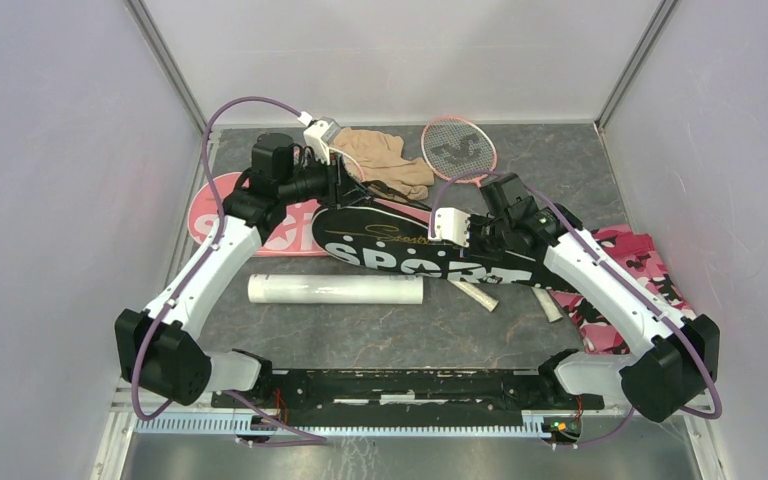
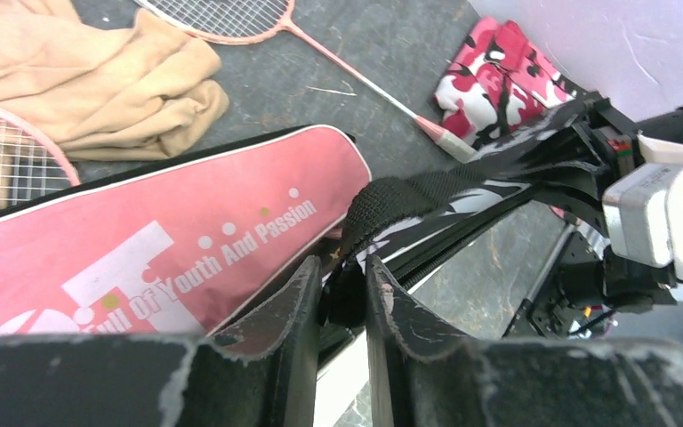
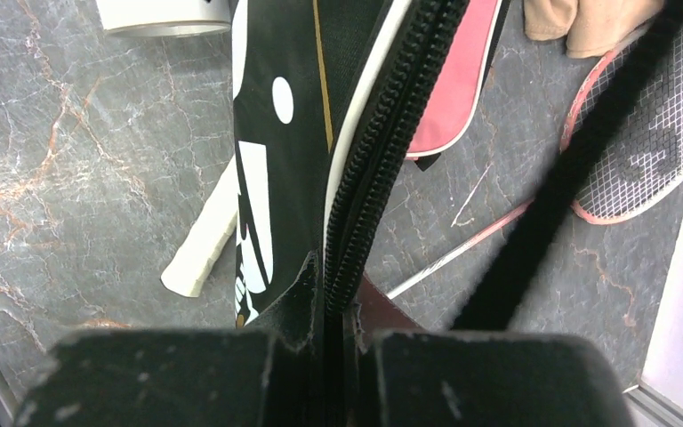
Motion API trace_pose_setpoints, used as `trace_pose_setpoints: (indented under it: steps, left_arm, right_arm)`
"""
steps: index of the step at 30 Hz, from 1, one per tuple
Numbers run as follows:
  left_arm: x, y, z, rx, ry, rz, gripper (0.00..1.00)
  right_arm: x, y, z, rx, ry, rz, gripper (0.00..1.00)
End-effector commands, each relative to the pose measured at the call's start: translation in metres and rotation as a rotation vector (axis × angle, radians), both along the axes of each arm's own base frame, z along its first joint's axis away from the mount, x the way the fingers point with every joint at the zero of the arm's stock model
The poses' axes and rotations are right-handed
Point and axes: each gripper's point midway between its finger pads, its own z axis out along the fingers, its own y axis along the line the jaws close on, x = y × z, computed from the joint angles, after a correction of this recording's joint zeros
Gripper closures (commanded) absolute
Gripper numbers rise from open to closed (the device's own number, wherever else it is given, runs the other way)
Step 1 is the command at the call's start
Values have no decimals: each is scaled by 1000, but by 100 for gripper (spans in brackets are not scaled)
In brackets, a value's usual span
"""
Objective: Pack up the badminton gear
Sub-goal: Adjust the racket bag at the center of the board.
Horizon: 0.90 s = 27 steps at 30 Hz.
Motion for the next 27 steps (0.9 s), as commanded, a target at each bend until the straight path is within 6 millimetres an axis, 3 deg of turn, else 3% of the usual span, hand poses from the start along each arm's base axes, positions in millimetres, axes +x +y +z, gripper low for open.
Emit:
trace_pose_setpoints:
  steps: [1,10,17,21,27]
  left_arm:
    - [23,16,24,-12,-114,116,69]
    - [32,24,28,56,-196,134,79]
    - [32,27,20,129,-239,92,83]
    - [23,18,31,131,-302,-11,75]
    - [-27,-19,65,61,-445,-391,53]
  right_arm:
    - [-12,-19,-10,-76,44,-23,100]
    - [-12,-19,-12,-80,50,-19,100]
    - [-10,-18,-10,-76,41,-17,100]
    - [-10,-16,-9,-70,48,-9,100]
    - [-9,-16,-10,-77,53,-10,100]
